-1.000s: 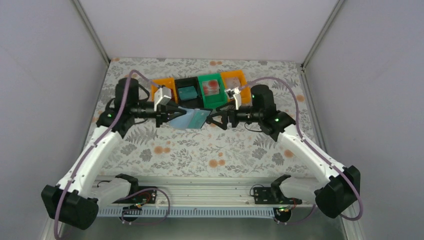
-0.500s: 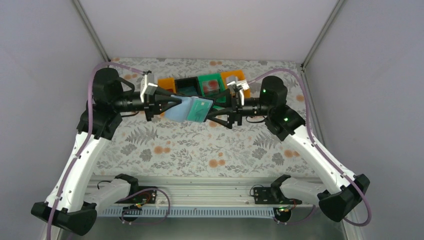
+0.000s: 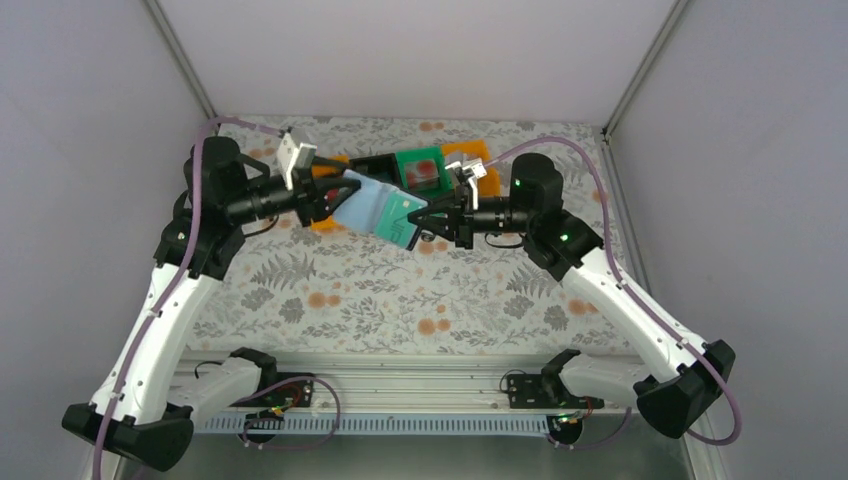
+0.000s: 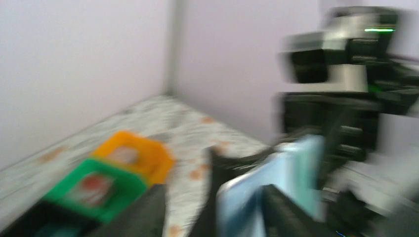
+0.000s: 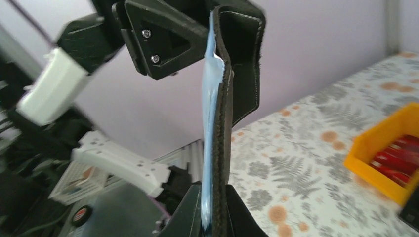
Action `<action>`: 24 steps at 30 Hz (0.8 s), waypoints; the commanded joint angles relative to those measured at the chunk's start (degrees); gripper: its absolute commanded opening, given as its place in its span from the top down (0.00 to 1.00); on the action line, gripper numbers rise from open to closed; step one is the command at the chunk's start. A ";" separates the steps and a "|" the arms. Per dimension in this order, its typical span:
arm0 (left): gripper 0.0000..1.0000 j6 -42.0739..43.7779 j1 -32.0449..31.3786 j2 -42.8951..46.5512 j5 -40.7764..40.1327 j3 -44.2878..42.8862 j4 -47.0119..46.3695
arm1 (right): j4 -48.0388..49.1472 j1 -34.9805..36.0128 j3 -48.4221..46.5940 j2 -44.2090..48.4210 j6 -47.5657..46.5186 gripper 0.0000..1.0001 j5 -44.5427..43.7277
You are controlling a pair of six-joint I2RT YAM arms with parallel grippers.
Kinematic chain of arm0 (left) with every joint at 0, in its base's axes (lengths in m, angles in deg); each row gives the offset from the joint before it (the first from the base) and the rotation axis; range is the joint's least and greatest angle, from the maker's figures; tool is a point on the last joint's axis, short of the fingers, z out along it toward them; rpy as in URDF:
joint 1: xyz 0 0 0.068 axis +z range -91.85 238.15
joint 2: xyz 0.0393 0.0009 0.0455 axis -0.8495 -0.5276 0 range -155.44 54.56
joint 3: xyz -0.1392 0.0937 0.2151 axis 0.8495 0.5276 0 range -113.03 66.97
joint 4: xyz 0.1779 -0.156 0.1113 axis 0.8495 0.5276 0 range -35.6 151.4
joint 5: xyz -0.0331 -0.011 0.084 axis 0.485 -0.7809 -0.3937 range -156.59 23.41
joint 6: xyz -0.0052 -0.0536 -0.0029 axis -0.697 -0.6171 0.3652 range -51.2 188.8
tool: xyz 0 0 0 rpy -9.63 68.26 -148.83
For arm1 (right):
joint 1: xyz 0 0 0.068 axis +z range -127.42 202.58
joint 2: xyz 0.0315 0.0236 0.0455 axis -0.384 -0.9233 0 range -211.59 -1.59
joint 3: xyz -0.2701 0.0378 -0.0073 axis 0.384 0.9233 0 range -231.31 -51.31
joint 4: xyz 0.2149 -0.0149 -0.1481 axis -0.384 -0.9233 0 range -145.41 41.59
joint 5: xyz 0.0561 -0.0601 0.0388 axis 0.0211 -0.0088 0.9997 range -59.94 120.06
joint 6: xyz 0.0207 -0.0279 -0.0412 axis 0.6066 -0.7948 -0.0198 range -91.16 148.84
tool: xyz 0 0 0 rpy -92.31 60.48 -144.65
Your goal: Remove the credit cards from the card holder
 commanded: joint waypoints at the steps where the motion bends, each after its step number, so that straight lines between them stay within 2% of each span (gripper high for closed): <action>1: 0.37 -3.69 2.45 -2.25 -44.47 1.99 7.42 | -5.82 -0.11 -0.73 0.29 1.01 0.96 -14.43; 2: 0.35 -3.24 3.35 -3.12 -51.95 2.12 8.38 | -7.24 -0.12 -0.94 -0.50 1.89 0.96 -17.31; 3: 0.34 -1.89 3.98 -3.62 -55.44 1.99 8.13 | -9.22 -0.10 -1.55 -1.64 2.74 0.96 -20.66; 5: 0.34 1.32 4.12 -3.22 -52.11 0.63 6.41 | -13.28 0.04 -2.92 -3.92 3.95 0.96 -25.82; 6: 0.35 1.81 4.18 -2.86 -47.14 -0.55 5.50 | -14.43 0.24 -3.47 -4.73 4.38 0.96 -27.49; 9: 0.59 1.97 3.55 -2.27 -23.06 -3.14 1.91 | -14.40 1.14 -4.51 -6.45 5.02 0.96 -27.90; 10: 0.64 1.71 2.62 -2.14 -15.44 -2.58 0.24 | -13.48 1.60 -4.68 -6.84 4.94 0.96 -27.16; 11: 0.66 1.05 1.50 -1.91 -7.78 -1.12 -0.96 | -12.50 2.00 -4.93 -7.13 4.59 0.96 -25.91; 13: 0.71 -0.68 -0.39 -1.06 0.33 2.81 -2.29 | -11.05 2.76 -5.45 -7.62 3.67 0.96 -23.42; 16: 0.77 2.84 -2.43 0.62 2.27 7.24 -0.32 | -10.76 3.31 -6.43 -8.42 1.63 0.96 -18.45; 20: 0.74 5.46 -3.25 0.27 2.14 8.72 1.60 | -8.75 4.79 -6.47 -7.91 -1.81 0.96 -10.49; 24: 0.72 7.84 -3.51 -0.33 1.38 8.60 3.44 | -10.33 7.08 -8.51 -8.32 -5.73 0.96 -8.82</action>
